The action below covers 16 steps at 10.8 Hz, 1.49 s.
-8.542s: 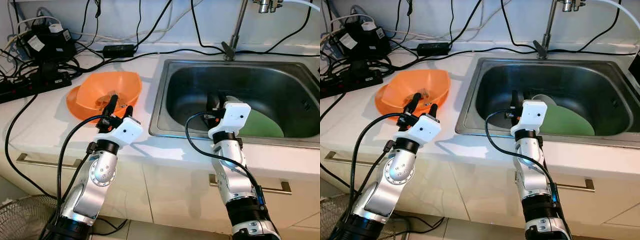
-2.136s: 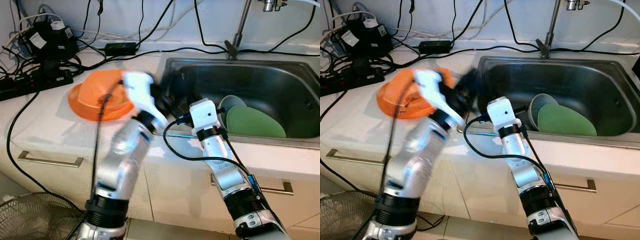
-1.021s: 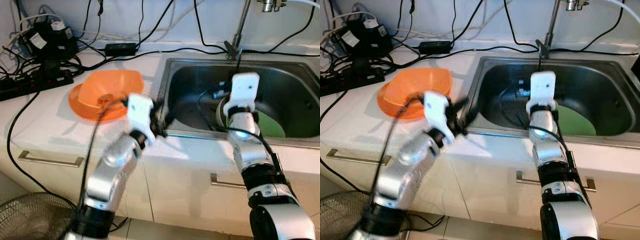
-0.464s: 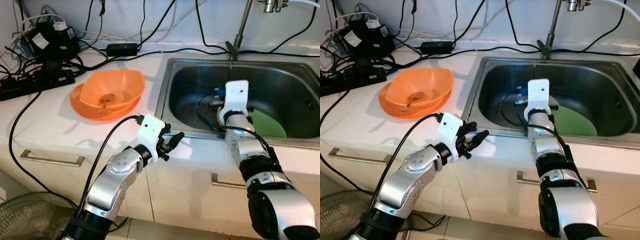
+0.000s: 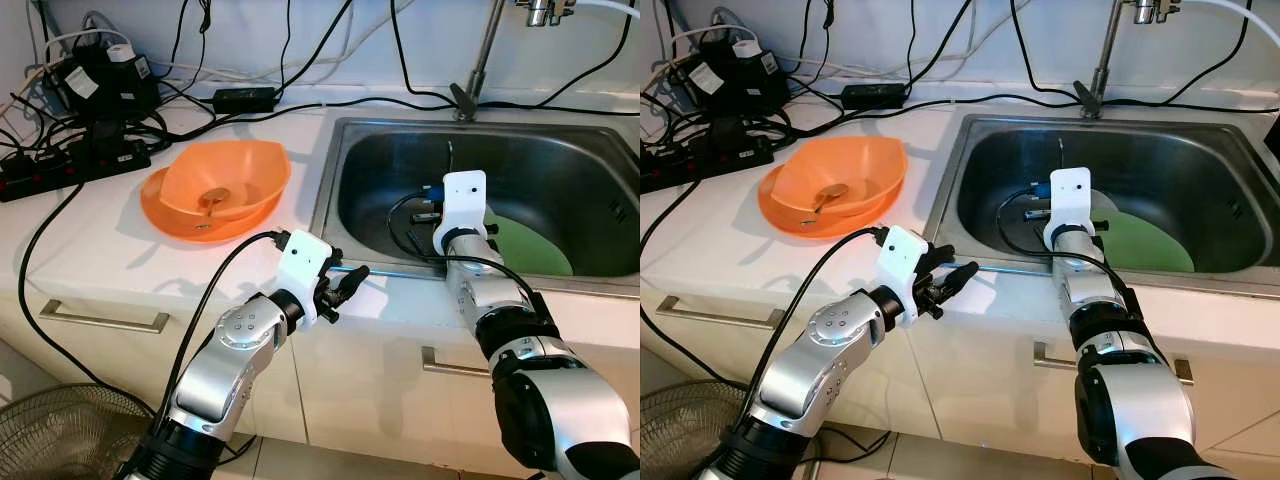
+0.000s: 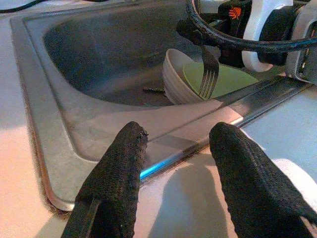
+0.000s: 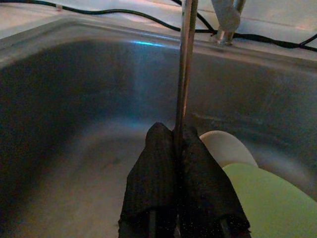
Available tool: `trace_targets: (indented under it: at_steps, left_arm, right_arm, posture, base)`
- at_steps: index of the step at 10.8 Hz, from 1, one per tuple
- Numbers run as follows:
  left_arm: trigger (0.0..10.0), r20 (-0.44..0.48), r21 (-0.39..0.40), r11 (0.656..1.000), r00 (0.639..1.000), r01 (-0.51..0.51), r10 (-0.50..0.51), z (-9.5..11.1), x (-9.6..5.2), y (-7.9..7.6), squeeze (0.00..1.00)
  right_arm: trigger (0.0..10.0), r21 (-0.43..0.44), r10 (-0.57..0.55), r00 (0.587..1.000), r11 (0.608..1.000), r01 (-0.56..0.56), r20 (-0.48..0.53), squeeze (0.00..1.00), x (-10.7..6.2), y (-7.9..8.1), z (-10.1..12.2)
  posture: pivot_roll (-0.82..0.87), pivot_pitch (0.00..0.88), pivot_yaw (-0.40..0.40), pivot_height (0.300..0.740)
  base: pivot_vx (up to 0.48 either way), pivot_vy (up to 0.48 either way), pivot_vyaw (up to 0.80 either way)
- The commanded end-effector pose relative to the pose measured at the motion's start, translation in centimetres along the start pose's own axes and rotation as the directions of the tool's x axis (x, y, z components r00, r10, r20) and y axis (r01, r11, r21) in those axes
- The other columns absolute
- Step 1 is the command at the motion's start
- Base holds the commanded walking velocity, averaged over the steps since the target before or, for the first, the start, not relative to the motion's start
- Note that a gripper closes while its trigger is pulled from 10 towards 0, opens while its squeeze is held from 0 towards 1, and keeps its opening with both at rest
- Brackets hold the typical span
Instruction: Kitchen organization
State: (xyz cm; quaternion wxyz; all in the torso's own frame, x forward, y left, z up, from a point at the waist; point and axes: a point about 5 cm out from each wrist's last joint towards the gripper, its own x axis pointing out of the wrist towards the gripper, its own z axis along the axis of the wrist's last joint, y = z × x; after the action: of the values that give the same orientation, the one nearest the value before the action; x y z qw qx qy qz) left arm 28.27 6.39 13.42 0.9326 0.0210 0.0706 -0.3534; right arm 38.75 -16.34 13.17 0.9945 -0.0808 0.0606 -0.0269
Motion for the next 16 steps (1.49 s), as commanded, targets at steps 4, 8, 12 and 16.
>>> trace_targets:
  at_steps: [4, 8, 12, 16]
  left_arm:
    - [10.0, -0.067, -0.006, 1.0, 0.998, 0.014, -0.014, -1.3, -0.1, -0.3, 0.0]
    - [10.0, -0.065, -0.006, 1.0, 0.998, 0.018, -0.019, -1.3, -0.1, -0.5, 0.0]
    - [10.0, 0.003, -0.003, 0.996, 0.996, -0.084, 0.084, -0.5, 0.1, 0.6, 0.0]
    - [10.0, 0.15, 0.148, 0.955, 0.96, -0.256, 0.234, 1.0, 0.0, 2.4, 0.0]
  right_arm:
    - [10.0, 0.003, 0.054, 0.998, 0.999, -0.054, -0.032, 1.0, -0.1, 0.9, -0.7]
    - [10.0, -0.031, 0.065, 0.997, 0.997, -0.064, 0.049, 0.0, -0.1, 1.4, 0.5]
    - [10.0, -0.043, 0.09, 0.939, 0.996, -0.08, 0.333, 0.0, -1.2, 2.2, 3.6]
    - [10.0, 0.014, 0.041, 0.892, 0.998, -0.053, 0.451, 0.0, -3.7, 1.1, 3.2]
  posture:
    - [0.11, 0.0, 0.046, 0.74]
    - [0.11, 0.0, 0.051, 0.74]
    - [0.1, 0.0, 0.049, 0.74]
    - [0.08, 0.0, 0.05, 0.74]
  base:
    - [0.0, 0.0, 0.0]
    - [0.0, 0.0, 0.0]
    - [0.0, 0.0, 0.0]
    - [0.0, 0.0, 0.0]
